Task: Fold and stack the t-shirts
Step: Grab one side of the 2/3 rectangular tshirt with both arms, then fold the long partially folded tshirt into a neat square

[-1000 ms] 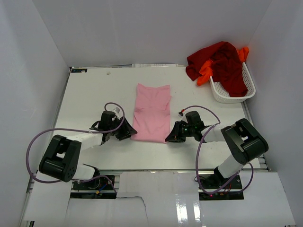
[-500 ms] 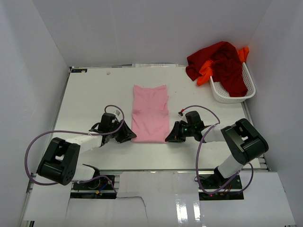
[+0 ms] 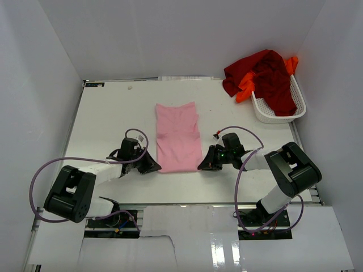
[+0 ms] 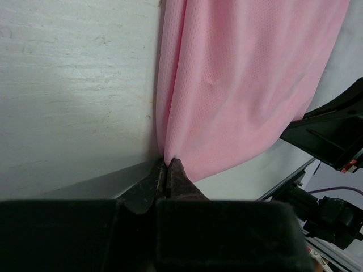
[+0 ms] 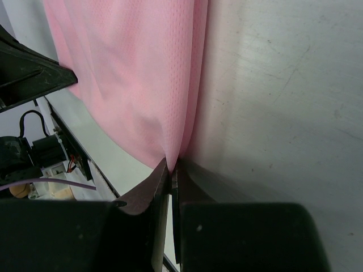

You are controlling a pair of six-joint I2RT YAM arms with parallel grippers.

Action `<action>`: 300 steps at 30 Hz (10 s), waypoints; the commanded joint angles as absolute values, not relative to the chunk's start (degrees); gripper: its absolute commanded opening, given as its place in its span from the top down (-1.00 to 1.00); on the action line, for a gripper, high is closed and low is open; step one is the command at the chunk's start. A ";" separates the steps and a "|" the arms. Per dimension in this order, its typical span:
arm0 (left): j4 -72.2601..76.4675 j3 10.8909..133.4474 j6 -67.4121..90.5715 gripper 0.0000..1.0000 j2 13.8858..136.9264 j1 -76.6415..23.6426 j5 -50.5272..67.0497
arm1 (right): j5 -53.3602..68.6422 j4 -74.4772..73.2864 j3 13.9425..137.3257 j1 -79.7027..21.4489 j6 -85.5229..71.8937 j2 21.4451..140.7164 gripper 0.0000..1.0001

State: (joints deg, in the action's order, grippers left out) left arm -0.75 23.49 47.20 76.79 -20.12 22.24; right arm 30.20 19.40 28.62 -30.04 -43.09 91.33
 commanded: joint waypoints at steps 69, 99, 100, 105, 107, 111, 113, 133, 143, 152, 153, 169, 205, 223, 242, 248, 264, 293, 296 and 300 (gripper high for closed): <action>-15.56 17.76 49.66 0.39 77.08 -25.05 13.27 | 29.18 15.03 30.85 -31.46 -40.34 91.05 0.85; -25.13 24.52 48.87 1.00 68.73 -25.75 22.85 | 23.65 -9.05 29.44 -41.13 -37.26 72.69 0.85; -25.40 25.13 48.61 1.00 69.34 -25.75 22.76 | 23.29 -9.75 29.44 -41.48 -37.35 71.64 0.85; -28.03 30.75 47.73 1.00 70.31 -25.75 22.41 | 19.44 -13.79 31.90 -42.10 -36.65 68.82 0.85; -29.88 33.56 47.37 1.00 70.05 -25.75 21.97 | 18.29 -16.78 34.45 -42.10 -35.77 67.94 0.85; -33.04 37.78 46.93 1.00 69.08 -25.75 21.71 | 17.58 -19.86 37.87 -42.10 -34.81 66.80 0.85; -34.62 39.28 46.85 1.00 68.47 -25.75 21.62 | 17.84 -20.91 39.37 -42.10 -34.45 66.62 0.85; -39.99 53.96 45.27 1.00 71.10 -24.61 20.30 | 19.60 -24.61 52.73 -40.52 -29.27 71.54 0.85; -41.66 62.22 42.28 1.00 74.88 -21.63 20.39 | 20.12 -27.33 60.38 -38.06 -26.72 74.62 0.85; -39.55 67.05 40.08 1.00 80.50 -16.97 22.50 | 21.97 -26.90 63.10 -34.46 -24.35 79.53 0.85; -39.38 67.67 39.82 1.00 81.03 -16.61 22.67 | 22.15 -26.89 63.45 -33.93 -24.08 79.98 0.85; -37.09 81.03 38.67 1.00 95.18 -15.73 24.96 | 23.82 -26.98 71.54 -29.00 -21.71 88.59 0.85; -37.88 113.47 37.88 1.00 120.41 -15.12 28.30 | 26.19 -29.53 88.24 -21.45 -19.34 102.92 0.85; -34.54 78.06 36.65 1.00 97.48 -14.85 25.93 | 30.50 -23.56 70.50 -28.21 -24.07 95.19 0.85; -30.06 36.94 42.27 1.00 69.71 -20.38 28.48 | 30.32 -18.19 35.34 -32.78 -30.67 71.46 0.85; -28.22 31.82 48.42 1.00 65.84 -25.57 27.51 | 31.02 -17.58 29.28 -33.66 -32.78 66.98 0.84; -26.19 28.57 59.06 1.00 61.44 -37.35 23.73 | 30.24 -21.97 26.19 -36.82 -35.77 57.92 0.85; -39.81 49.13 54.32 1.00 60.03 -37.62 12.75 | 22.51 -32.43 46.49 -36.91 -28.65 60.21 0.84; -40.08 50.09 53.88 1.00 59.41 -37.35 11.87 | 21.19 -32.34 47.37 -36.91 -28.13 60.03 0.85; -40.25 51.33 52.39 1.00 60.55 -35.07 12.74 | 20.92 -31.99 48.42 -36.65 -27.34 61.08 0.85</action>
State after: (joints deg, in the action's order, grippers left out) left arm -39.51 48.64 53.91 60.93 -36.58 13.26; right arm 21.78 -31.68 45.39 -36.73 -28.99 60.42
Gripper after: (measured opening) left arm 0.026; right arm 0.081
